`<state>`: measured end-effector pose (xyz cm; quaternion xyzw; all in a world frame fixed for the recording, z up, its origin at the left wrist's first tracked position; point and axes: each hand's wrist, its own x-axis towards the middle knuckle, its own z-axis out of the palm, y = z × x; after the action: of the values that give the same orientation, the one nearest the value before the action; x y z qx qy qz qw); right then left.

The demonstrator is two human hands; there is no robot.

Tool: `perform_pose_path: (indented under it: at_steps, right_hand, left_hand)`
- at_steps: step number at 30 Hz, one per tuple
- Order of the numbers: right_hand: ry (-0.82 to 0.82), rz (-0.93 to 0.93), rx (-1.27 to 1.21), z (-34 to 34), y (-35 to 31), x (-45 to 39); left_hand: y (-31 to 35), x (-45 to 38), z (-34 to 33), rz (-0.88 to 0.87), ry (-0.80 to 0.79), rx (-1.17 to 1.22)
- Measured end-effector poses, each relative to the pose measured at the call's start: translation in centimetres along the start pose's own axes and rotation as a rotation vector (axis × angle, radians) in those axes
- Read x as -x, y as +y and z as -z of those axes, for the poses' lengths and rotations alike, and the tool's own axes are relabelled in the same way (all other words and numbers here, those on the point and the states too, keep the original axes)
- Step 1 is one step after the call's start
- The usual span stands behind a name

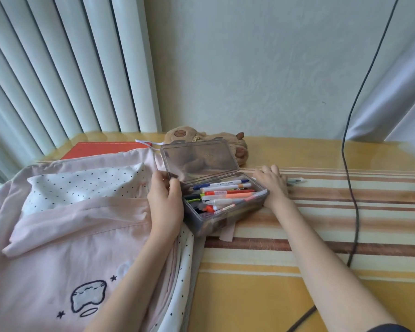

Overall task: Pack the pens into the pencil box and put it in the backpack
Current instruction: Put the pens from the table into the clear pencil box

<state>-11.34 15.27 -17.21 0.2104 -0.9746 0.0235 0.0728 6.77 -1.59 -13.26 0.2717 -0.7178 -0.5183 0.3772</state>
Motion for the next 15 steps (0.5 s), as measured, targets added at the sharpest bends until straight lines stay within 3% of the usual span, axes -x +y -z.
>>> perform_pose_path:
  at_steps: [2,4,6,8,11,13,15]
  right_hand:
    - [0.094,-0.038,-0.091,0.2,0.1,0.5]
    - [0.343,-0.143,-0.267,0.7,0.4,1.1]
    - [0.636,-0.269,-0.585,1.4,0.8,2.0]
    - [0.761,-0.285,-1.022,3.8,0.4,2.6]
    - [0.658,-0.050,-1.435,9.3,-1.6,3.7]
    - [0.376,0.132,-1.364,12.2,-3.5,4.5]
    - [0.101,0.281,-1.100,12.7,-5.6,5.2]
  left_hand:
    - [-0.1,0.2,0.1,-0.027,-0.007,0.001]
    - [-0.1,0.2,0.2,-0.025,-0.020,0.014]
    - [-0.4,-0.1,0.2,-0.003,-0.063,0.056]
    - [-0.7,-0.7,0.1,0.003,-0.152,0.068]
    - [-1.4,-1.0,-0.2,-0.021,-0.260,0.001]
    - [-1.5,-1.1,-0.3,-0.022,-0.298,-0.010]
    - [-1.2,-1.2,-0.4,-0.024,-0.323,-0.010]
